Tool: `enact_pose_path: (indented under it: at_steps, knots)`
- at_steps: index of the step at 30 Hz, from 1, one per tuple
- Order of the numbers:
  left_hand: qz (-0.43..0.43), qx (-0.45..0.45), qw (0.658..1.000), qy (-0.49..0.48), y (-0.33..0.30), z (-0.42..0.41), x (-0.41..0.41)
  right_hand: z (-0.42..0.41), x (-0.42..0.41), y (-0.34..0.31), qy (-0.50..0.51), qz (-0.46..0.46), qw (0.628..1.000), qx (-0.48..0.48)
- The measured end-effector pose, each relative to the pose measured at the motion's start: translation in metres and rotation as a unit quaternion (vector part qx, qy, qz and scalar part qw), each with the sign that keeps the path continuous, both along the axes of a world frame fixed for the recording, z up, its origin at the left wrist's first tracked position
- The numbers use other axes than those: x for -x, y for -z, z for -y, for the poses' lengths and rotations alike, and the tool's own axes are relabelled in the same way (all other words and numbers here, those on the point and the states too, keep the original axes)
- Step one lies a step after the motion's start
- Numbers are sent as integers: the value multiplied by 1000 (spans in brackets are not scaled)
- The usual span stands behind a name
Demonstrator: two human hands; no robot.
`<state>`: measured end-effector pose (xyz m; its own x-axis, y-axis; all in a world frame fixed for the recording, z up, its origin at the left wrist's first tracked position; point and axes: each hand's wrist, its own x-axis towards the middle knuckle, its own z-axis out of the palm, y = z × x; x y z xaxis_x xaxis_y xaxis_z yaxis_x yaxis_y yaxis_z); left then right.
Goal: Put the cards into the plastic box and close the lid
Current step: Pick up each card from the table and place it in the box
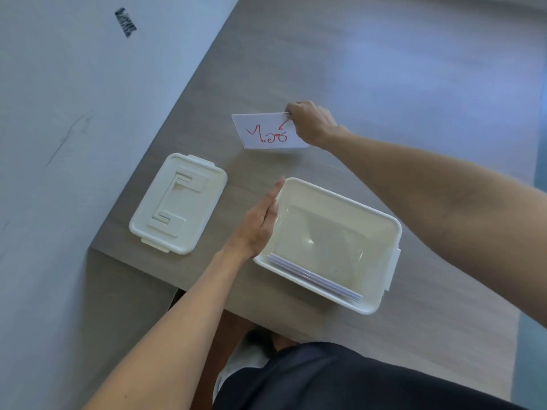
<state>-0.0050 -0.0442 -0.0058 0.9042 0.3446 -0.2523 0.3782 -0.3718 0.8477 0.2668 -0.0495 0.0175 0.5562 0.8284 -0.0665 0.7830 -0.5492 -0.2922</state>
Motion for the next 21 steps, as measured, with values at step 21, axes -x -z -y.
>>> enact_pose_path:
  at_steps: [21]
  knots:
    - [48, 34, 998, 30, 1, -4, 5, 200, 90, -91, 252, -16, 940, -228]
